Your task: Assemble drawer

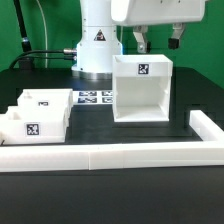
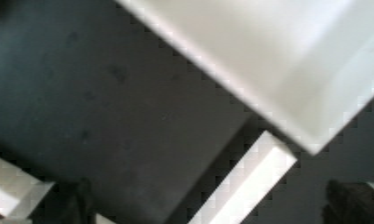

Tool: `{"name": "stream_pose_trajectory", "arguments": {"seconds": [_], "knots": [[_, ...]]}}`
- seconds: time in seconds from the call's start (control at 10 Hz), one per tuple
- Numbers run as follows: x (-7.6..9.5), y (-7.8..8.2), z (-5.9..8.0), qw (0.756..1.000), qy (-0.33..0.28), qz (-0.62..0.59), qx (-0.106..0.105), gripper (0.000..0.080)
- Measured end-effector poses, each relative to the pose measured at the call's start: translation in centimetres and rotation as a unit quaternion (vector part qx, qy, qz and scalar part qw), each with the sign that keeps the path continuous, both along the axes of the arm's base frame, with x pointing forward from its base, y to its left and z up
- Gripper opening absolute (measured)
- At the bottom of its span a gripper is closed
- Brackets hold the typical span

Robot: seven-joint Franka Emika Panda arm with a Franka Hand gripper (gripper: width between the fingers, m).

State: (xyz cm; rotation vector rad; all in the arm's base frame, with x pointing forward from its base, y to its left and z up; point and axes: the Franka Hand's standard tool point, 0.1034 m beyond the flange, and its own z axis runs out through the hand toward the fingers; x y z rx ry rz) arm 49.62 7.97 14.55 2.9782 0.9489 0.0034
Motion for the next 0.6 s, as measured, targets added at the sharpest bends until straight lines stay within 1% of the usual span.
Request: {"name": "stream_pose_trajectory", "arguments": {"seconds": [0.1,0.4,0.5,0.6], "knots": [[0.2,-0.1,-0.2,1.000,0.001,0.000,0.000,0.0650],[0.2,-0.1,-0.3,1.000,0.002,0.000,0.000,0.0650],[-0.1,0.1,-0.2,1.000,-0.001,-0.028,-0.001,0.0650],[-1.5,0.7,0.0,0.997,-0.007,-0.083,-0.006,0.0650]]}}
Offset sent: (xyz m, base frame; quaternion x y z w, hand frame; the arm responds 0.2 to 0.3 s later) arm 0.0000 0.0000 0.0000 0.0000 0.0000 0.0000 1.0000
